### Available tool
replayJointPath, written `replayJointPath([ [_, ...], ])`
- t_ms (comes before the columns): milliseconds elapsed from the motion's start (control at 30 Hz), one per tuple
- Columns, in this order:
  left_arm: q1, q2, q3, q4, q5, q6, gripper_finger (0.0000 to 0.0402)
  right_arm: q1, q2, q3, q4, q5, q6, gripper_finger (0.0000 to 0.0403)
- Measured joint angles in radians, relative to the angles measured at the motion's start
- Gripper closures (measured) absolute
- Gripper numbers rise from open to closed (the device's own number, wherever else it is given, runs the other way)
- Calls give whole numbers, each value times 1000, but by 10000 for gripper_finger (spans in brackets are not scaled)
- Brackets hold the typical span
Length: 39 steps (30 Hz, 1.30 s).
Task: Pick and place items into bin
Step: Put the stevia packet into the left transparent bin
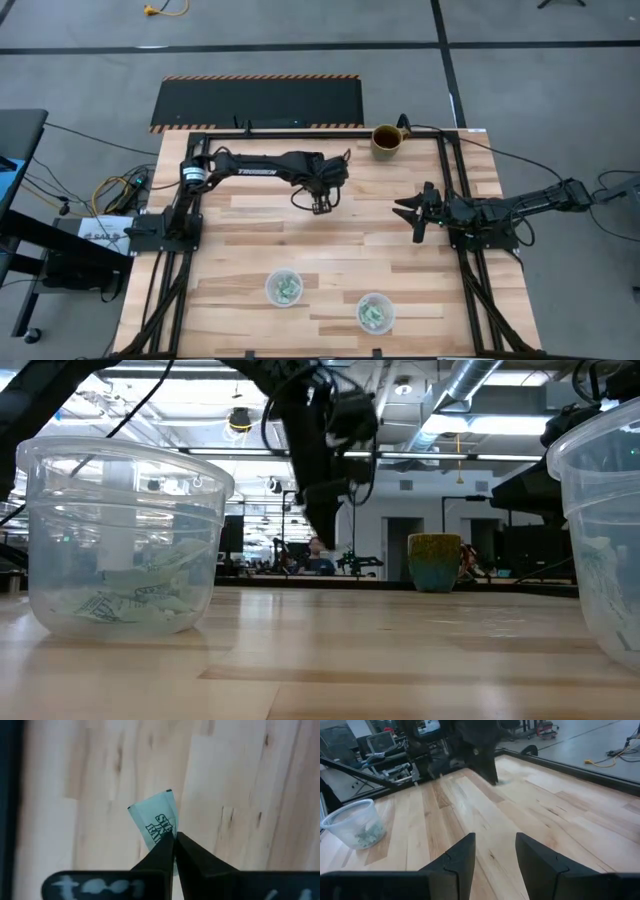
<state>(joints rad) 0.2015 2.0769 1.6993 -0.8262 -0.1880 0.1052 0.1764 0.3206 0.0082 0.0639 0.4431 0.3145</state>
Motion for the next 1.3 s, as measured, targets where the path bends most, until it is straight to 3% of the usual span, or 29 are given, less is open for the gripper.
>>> replayJointPath([
  [467,-228,-183,216,-98,-235,-201,401,0,0,0,0,0,0,268],
  [700,-425,-286,218,-101,-368,-378,401,0,0,0,0,0,0,270],
  [967,-671,-301,211,-152,-504,-613,401,0,0,0,0,0,0,270],
  [1200,-808,-303,144,-260,-618,-782,401,0,0,0,0,0,0,269],
  [1300,-843,-302,92,-267,-604,-799,401,0,0,0,0,0,0,270],
])
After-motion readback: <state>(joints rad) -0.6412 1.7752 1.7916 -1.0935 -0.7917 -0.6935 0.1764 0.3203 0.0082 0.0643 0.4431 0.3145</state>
